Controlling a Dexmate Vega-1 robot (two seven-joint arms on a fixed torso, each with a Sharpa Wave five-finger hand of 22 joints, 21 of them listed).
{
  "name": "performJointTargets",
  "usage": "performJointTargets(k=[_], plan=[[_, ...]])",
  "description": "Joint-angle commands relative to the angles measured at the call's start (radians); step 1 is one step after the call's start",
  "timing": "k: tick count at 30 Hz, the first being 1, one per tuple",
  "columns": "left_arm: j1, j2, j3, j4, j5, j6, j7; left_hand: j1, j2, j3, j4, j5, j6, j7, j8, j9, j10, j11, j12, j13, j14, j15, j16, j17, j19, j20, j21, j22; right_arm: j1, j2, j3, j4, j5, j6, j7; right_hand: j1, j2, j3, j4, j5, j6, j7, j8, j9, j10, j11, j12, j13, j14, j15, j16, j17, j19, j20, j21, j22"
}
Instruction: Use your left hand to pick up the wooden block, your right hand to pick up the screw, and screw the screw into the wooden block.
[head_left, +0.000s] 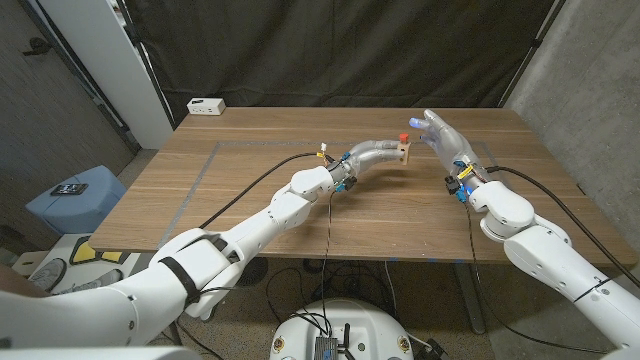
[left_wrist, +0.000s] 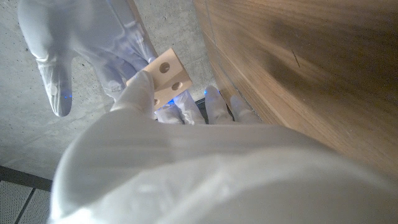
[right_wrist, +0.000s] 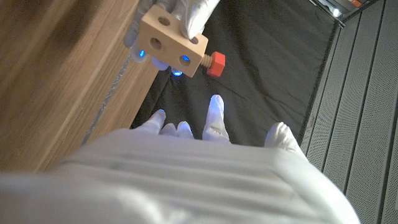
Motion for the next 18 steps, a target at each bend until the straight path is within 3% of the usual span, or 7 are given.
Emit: performJointTargets(k=[1, 18], plan=[[-0.040, -0.026, 0.007, 0.083, 0.011, -0.033, -0.030, 0.007, 0.008, 0.008, 0.003, 0.005, 0.018, 0.006, 0.009, 0.005, 0.003, 0.001, 0.005, -0.001, 0.004, -0.033, -0.001, 0.003, 0.006, 0.003, 0.006, 0.003, 0.012, 0.007, -0.019, -0.002, -0.002, -0.026, -0.031, -0.017, 0.002, 0.000, 0.010, -0.004, -0.006, 0.002, -0.004, 0.003, -0.020, -0.005, -0.003, 0.001, -0.028, -0.003, 0.005, 0.003, -0.011, 0.000, 0.006, 0.001], [-0.057, -0.043, 0.012, 0.124, 0.029, -0.056, -0.030, 0.006, 0.008, 0.009, 0.002, 0.005, 0.017, 0.005, 0.008, 0.005, 0.005, 0.001, 0.006, -0.001, 0.004, -0.034, 0.000, 0.003, 0.005, 0.003, 0.007, 0.003, 0.006, -0.021, -0.018, -0.027, -0.006, -0.068, -0.045, -0.030, 0.020, 0.001, 0.015, -0.003, 0.007, 0.027, -0.009, 0.002, -0.036, -0.004, 0.000, 0.000, -0.051, -0.005, 0.003, 0.002, -0.018, -0.005, 0.007, 0.001]])
